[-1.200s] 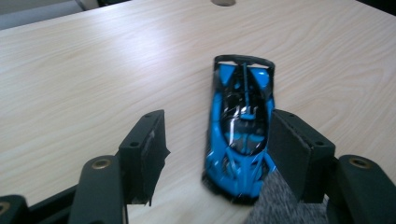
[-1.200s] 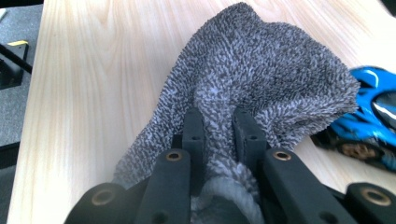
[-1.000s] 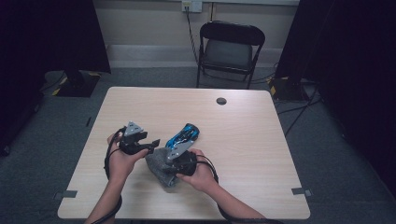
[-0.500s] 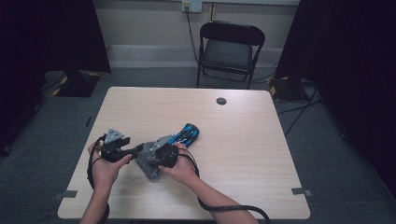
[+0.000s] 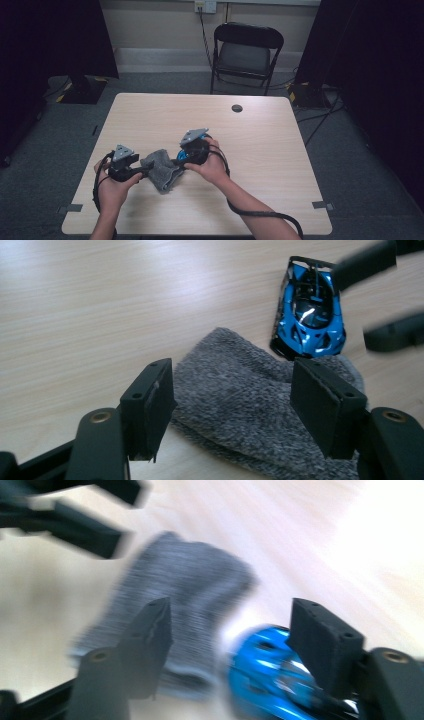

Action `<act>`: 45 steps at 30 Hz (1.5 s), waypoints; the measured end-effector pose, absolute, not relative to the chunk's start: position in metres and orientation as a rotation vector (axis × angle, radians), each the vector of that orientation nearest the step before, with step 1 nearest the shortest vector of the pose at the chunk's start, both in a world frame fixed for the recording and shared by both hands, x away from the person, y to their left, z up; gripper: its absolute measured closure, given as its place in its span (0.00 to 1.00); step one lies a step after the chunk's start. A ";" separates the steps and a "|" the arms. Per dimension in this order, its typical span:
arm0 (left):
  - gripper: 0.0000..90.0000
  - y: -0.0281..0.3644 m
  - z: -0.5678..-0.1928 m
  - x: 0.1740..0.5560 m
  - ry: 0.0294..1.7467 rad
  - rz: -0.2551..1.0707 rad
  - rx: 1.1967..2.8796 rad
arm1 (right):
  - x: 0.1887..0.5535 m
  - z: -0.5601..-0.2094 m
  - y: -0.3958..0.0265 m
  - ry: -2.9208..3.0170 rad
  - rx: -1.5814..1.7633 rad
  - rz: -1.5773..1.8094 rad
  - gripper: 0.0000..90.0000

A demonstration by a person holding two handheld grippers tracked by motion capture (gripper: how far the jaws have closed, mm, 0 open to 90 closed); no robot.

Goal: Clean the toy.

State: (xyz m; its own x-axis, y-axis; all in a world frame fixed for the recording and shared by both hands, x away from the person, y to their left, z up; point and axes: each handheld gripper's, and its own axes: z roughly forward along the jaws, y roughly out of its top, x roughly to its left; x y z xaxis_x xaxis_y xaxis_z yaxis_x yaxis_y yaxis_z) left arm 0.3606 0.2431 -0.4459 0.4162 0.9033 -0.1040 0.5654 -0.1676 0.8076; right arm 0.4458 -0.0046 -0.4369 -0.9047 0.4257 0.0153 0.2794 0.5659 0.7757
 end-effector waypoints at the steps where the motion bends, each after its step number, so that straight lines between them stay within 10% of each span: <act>1: 0.37 0.240 -0.447 0.360 1.263 0.511 1.859 | 0.452 -0.436 -0.010 2.614 0.608 1.222 0.32; 14: 0.34 0.218 -0.463 0.364 1.318 0.455 1.917 | 0.491 -0.476 -0.037 2.570 0.740 1.091 0.14; 45: 0.26 0.210 -0.472 0.399 1.552 0.414 1.844 | 0.486 -0.484 -0.037 2.527 0.759 1.096 0.08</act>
